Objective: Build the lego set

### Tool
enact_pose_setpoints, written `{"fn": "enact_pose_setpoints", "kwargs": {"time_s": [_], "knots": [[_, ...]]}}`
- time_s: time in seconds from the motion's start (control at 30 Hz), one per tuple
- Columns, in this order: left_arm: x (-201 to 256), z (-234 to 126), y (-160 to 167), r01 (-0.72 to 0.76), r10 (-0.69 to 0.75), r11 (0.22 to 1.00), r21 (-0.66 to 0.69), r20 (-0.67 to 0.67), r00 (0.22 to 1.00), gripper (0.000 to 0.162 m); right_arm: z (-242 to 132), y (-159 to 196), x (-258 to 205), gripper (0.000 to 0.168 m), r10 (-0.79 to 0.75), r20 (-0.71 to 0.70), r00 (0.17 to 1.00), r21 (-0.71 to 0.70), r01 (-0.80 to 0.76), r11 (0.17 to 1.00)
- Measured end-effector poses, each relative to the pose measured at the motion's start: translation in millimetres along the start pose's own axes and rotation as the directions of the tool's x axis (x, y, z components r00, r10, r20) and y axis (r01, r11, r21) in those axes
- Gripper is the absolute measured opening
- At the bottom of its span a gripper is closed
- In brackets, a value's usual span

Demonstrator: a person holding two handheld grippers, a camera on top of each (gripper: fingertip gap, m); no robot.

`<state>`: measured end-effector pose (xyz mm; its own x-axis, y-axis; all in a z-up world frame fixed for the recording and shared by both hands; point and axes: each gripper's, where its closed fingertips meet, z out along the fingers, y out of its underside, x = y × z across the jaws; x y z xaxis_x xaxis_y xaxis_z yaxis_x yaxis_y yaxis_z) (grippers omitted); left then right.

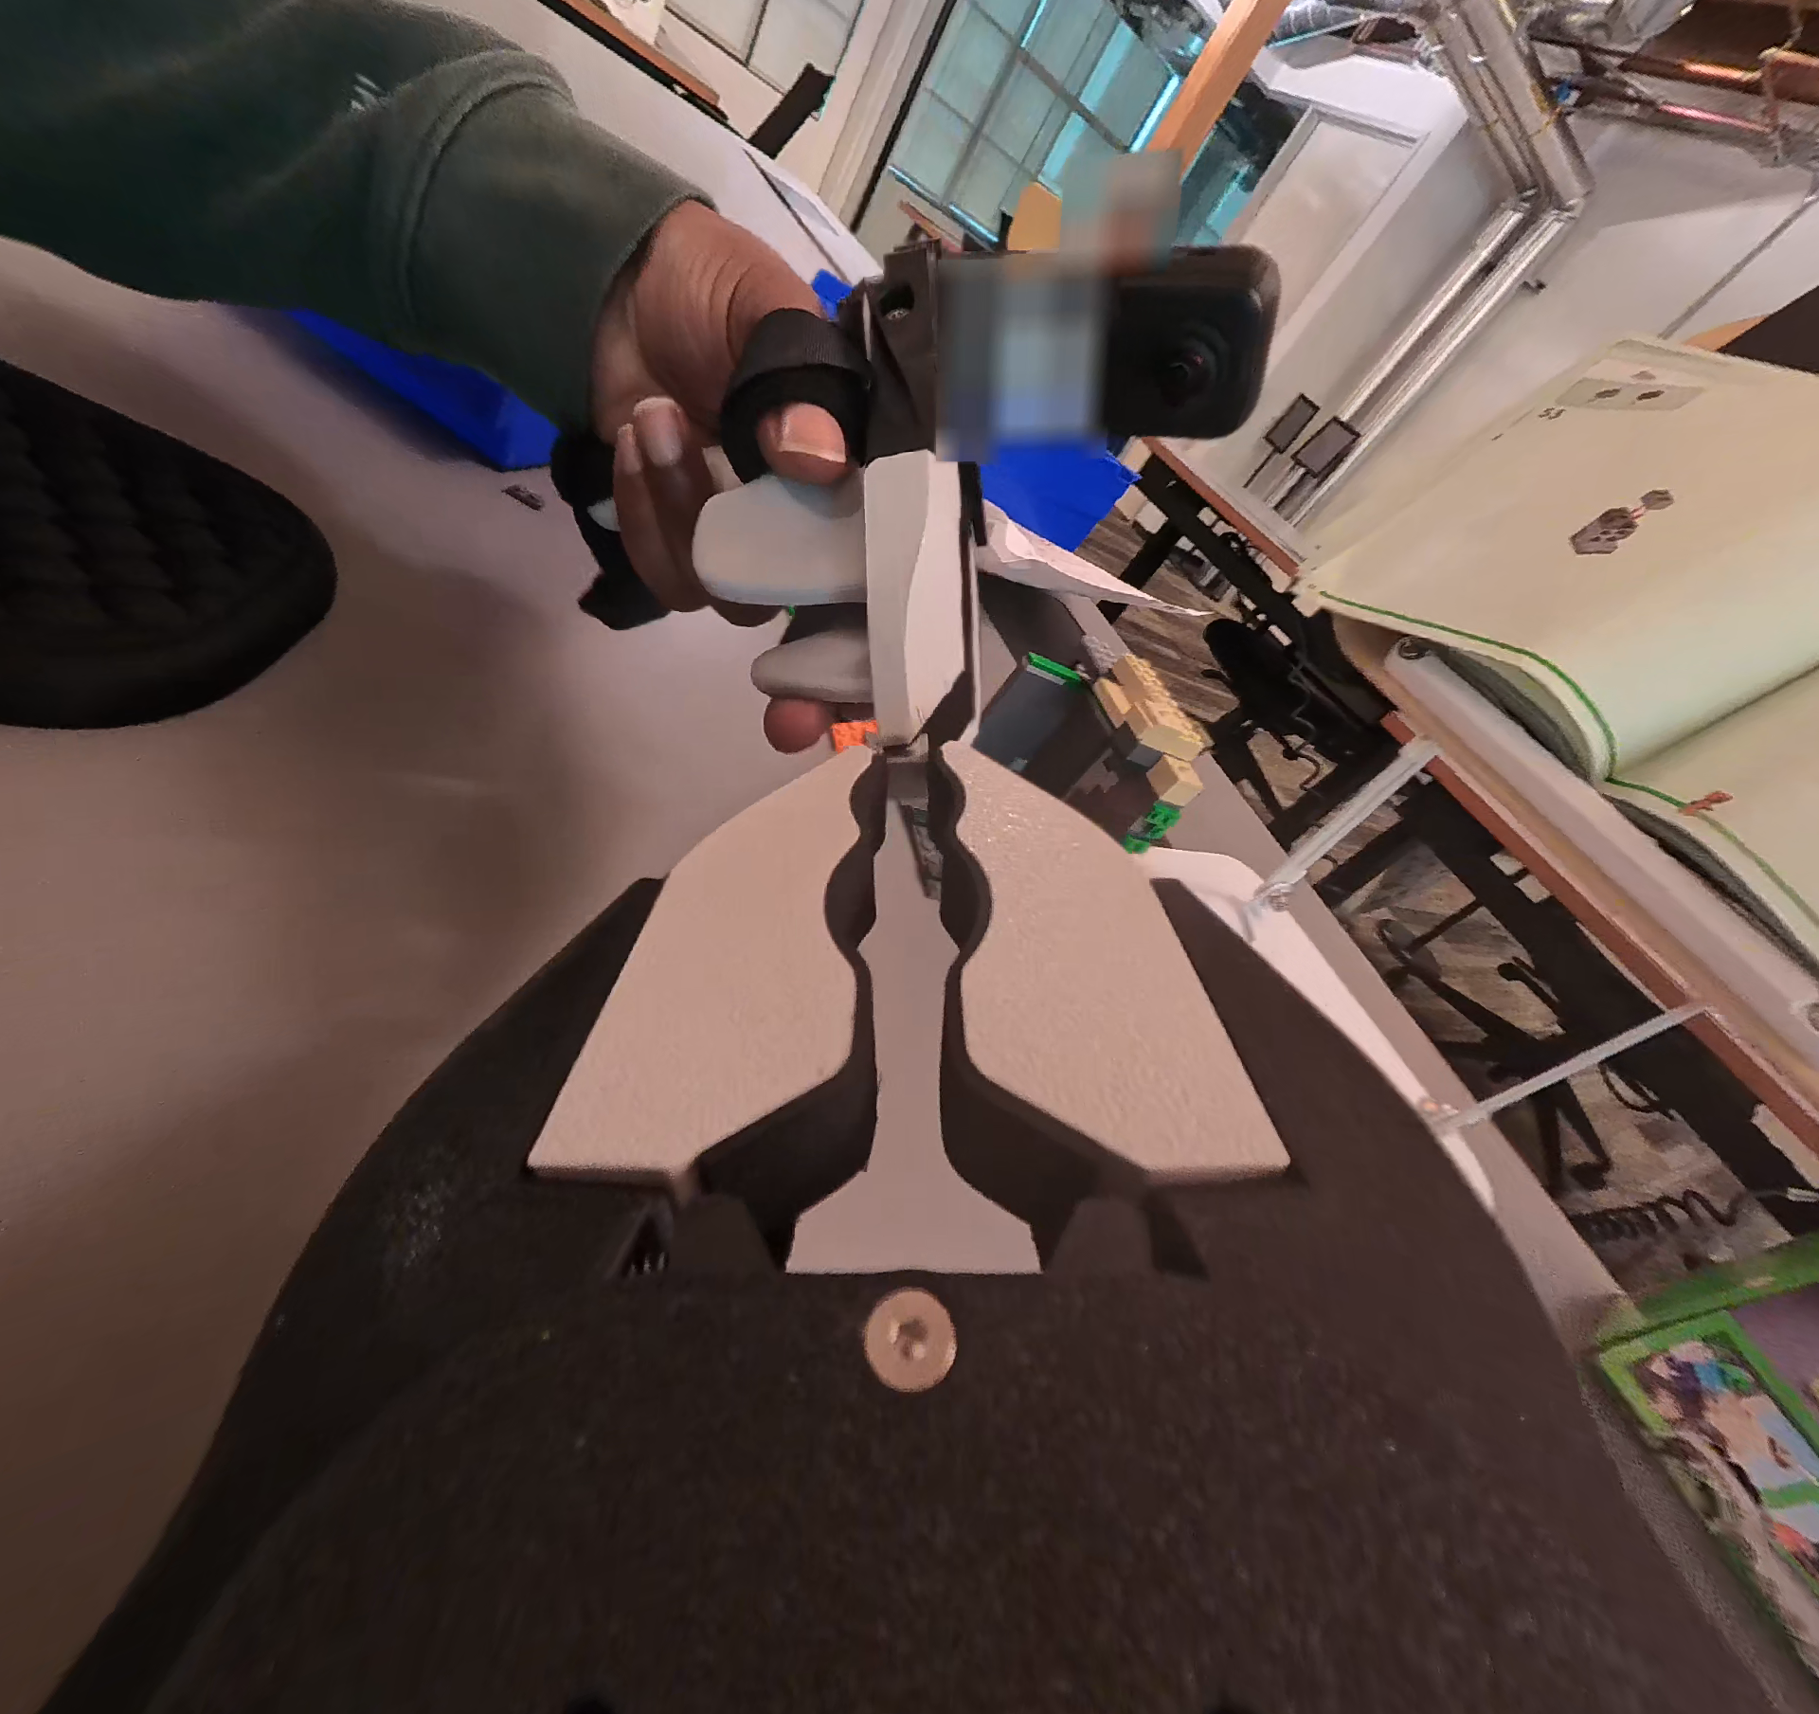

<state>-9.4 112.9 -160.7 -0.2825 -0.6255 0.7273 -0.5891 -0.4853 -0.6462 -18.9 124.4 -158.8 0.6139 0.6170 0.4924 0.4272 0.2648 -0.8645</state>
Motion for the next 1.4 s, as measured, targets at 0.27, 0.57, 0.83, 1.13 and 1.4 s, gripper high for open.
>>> {"fn": "enact_pose_setpoints", "kwargs": {"time_s": [0.27, 0.57, 0.83, 1.13, 1.4], "knots": [[10.9, -3.6, 16.7, -0.43, 0.459, 0.881, -0.197, 0.137, 0.878, 0.013, -14.7, 0.4, -27.2, 0.007, 0.384, 0.383, 0.84, -0.06, -0.393, 0.918], [42.6, 16.0, 54.9, -0.724, 0.807, 0.523, -0.449, -0.011, 0.59, 0.02, -44.7, -17.0, -65.7, 0.007, 0.516, 0.721, 0.463, -0.193, -0.581, 0.791], [59.5, 33.6, 73.5, -0.802, 0.896, 0.281, -0.527, -0.154, 0.416, 0.019, -56.9, -25.9, -90.1, 0.007, 0.515, 0.806, 0.291, -0.288, -0.568, 0.771], [55.4, 40.9, 76.1, -0.812, 0.939, 0.136, -0.567, -0.187, 0.287, 0.014, -58.5, -26.3, -94.5, 0.007, 0.537, 0.811, 0.23, -0.331, -0.576, 0.747], [57.0, 42.4, 66.9, -0.818, 0.978, 0.06, -0.572, -0.131, 0.163, 0.015, -60.5, -35.2, -85.0, 0.007, 0.55, 0.82, 0.162, -0.332, -0.647, 0.687]]}}
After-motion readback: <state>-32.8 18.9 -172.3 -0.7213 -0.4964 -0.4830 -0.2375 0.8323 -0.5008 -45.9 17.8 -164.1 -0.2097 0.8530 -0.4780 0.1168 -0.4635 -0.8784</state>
